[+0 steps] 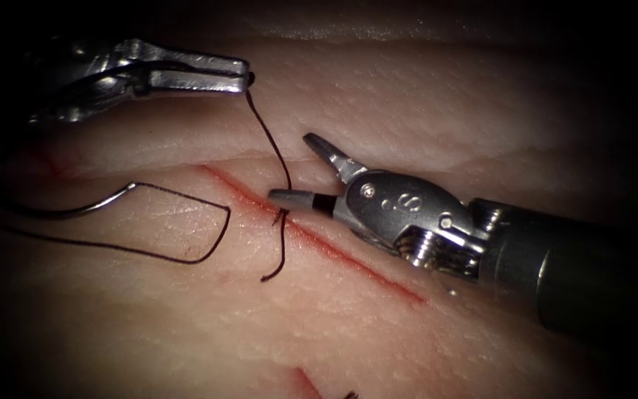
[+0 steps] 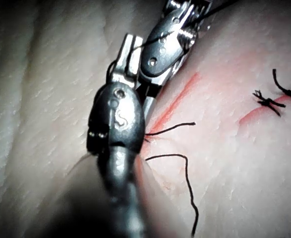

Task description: Wound Closure

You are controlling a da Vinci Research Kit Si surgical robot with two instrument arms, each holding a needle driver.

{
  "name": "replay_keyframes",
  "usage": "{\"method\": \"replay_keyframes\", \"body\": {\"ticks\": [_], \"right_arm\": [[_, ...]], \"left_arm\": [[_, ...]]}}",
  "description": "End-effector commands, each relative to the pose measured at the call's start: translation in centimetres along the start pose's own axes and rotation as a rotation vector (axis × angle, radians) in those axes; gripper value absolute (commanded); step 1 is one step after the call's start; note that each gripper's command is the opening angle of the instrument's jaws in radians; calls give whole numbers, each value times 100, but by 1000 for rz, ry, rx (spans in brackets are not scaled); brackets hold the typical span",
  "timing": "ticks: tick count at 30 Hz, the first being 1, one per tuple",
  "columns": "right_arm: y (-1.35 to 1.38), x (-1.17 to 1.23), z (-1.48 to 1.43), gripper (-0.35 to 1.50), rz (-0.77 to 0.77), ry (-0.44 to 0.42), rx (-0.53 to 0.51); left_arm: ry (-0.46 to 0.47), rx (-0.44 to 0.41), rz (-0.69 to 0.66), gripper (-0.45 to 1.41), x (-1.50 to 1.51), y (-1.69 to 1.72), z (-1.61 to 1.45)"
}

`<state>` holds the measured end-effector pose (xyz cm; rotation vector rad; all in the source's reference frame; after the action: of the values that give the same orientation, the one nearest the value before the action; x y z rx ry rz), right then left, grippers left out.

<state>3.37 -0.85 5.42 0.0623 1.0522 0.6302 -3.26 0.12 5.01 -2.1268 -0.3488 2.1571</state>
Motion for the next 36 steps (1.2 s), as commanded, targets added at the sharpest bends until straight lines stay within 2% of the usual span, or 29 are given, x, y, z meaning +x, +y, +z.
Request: {"method": "replay_keyframes", "body": {"ticks": [1, 6, 32, 36], "right_arm": [[-2, 5, 22, 125, -5, 12, 9], [-5, 10, 37, 114, -9, 30, 31], [-3, 1, 73, 108, -25, 32, 8], [-3, 0, 71, 96, -26, 27, 13]], "left_arm": [[-1, -5, 2, -45, -2, -1, 8], [-2, -10, 1, -45, 1, 3, 8], [-3, -28, 14, -45, 14, 24, 9], [-5, -31, 20, -45, 17, 27, 10]]}}
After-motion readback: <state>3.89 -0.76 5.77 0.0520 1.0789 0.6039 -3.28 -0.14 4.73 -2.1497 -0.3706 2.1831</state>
